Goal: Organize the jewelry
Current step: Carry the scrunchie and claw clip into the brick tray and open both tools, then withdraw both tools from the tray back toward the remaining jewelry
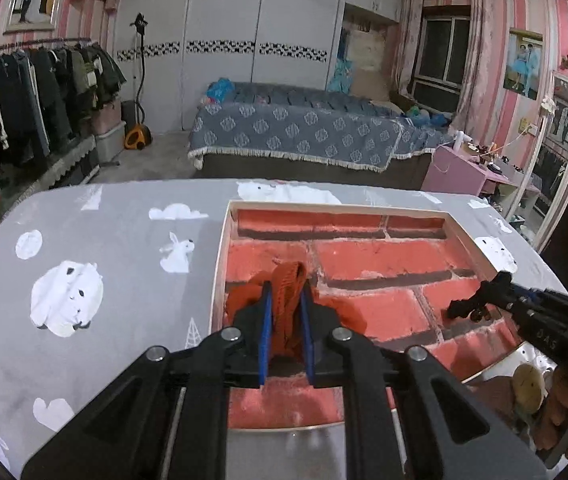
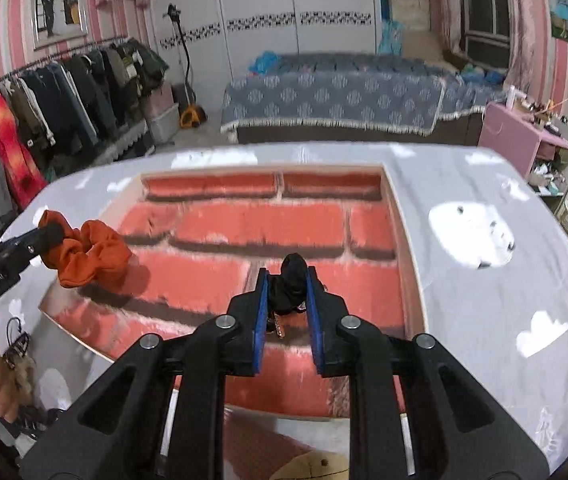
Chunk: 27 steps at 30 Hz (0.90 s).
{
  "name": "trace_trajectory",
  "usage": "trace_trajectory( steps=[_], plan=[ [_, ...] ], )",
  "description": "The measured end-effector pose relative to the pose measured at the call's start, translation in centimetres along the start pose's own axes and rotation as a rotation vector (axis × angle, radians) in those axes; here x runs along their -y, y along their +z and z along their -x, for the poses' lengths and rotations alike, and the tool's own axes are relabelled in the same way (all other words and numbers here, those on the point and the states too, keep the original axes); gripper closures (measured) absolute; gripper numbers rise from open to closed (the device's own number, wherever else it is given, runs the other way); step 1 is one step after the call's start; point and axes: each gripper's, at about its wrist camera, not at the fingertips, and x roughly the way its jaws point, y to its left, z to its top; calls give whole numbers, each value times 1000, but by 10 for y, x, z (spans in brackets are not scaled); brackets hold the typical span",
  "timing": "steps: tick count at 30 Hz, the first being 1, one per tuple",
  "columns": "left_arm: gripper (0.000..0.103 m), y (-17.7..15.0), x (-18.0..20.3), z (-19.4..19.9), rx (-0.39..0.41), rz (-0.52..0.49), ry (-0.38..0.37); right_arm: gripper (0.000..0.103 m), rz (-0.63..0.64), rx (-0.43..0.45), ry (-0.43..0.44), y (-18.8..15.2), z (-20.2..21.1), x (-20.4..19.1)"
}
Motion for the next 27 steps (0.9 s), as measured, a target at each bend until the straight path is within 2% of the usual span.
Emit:
trace_trajectory(
  steps=[7, 12, 14, 19, 20, 27],
  plan=[
    [87, -1, -3, -1, -11, 13, 21, 82, 7, -8, -14, -5, -4, -3],
    [83, -1, -1, -2, -11, 8, 33, 76, -5, 1, -18, -5, 0, 2],
    [78, -1, -1, -1, -10, 9, 38, 74, -10, 7, -16, -3, 1, 4],
    [57, 0, -2, 2, 8, 11, 49, 65, -19, 22, -15, -2, 6, 6],
    [57, 0, -1, 3, 11, 10, 48, 62, -23, 28, -15, -1, 8, 6],
    [56, 3, 0, 11, 32, 18, 29, 62, -34, 67, -6, 4, 21, 7]
  ],
)
